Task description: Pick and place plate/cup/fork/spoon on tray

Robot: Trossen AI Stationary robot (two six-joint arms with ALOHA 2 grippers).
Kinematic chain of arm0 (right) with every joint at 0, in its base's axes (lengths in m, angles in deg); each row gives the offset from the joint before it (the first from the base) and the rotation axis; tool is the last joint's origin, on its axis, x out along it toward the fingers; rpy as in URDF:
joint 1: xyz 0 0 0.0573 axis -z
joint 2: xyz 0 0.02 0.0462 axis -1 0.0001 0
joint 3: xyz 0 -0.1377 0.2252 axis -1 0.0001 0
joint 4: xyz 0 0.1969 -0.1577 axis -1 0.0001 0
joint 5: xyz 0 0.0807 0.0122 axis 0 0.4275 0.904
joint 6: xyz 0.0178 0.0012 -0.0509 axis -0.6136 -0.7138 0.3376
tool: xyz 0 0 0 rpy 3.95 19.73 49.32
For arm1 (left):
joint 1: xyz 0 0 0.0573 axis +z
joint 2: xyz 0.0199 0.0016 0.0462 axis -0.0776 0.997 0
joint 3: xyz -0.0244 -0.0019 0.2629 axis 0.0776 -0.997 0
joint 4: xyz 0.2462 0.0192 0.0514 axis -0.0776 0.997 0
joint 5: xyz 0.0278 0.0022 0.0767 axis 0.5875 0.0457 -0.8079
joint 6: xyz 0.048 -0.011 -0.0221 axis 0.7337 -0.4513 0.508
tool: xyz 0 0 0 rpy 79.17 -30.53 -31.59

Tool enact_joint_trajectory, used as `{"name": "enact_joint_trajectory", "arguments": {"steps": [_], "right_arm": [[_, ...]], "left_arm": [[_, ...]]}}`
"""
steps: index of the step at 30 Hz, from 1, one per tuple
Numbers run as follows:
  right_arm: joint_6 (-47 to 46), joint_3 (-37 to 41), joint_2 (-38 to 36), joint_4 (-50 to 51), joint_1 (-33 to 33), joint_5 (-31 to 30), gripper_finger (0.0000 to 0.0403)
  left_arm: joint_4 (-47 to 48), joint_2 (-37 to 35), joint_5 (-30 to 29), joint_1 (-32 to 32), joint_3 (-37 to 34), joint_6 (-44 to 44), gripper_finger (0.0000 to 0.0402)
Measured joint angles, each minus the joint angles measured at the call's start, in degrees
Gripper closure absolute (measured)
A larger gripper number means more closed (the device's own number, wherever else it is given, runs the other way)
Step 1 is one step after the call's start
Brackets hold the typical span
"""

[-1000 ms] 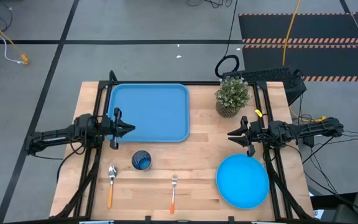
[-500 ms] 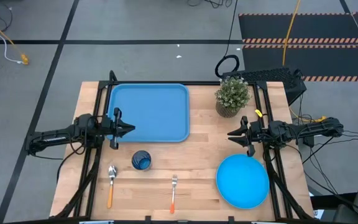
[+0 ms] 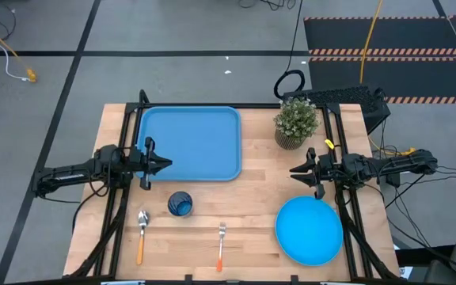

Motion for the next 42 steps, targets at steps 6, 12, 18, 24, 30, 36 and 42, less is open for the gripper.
{"name": "enact_joint_trajectory", "arguments": {"steps": [6, 12, 18, 24, 30, 36, 42], "right_arm": [[0.0, 0.0, 0.0, 0.0, 0.0, 0.0, 0.0314], [0.0, 0.0, 0.0, 0.0, 0.0, 0.0, 0.0314], [0.0, 0.0, 0.0, 0.0, 0.0, 0.0, 0.0314], [-2.0, 0.0, 0.0, -3.7, 0.0, 0.0, 0.0314], [-2.5, 0.0, 0.0, -14.5, 0.0, -1.6, 0.0314], [-1.1, 0.0, 0.0, -19.0, 0.0, -1.6, 0.0314], [-1.2, 0.0, 0.0, -17.8, 0.0, -3.0, 0.0314]], "left_arm": [[0.0, 0.0, 0.0, 0.0, 0.0, 0.0, 0.0371], [0.0, 0.0, 0.0, 0.0, 0.0, 0.0, 0.0371], [0.0, 0.0, 0.0, 0.0, 0.0, 0.0, 0.0371], [0.0, 0.0, 0.0, 0.0, 0.0, 0.0, 0.0371], [-6.0, 0.0, 0.0, 0.0, 0.0, -13.3, 0.0371], [-12.0, 0.0, 0.0, 0.0, 0.0, -27.9, 0.0371], [-14.5, 0.0, 0.0, 0.0, 0.0, -31.6, 0.0371]]}}
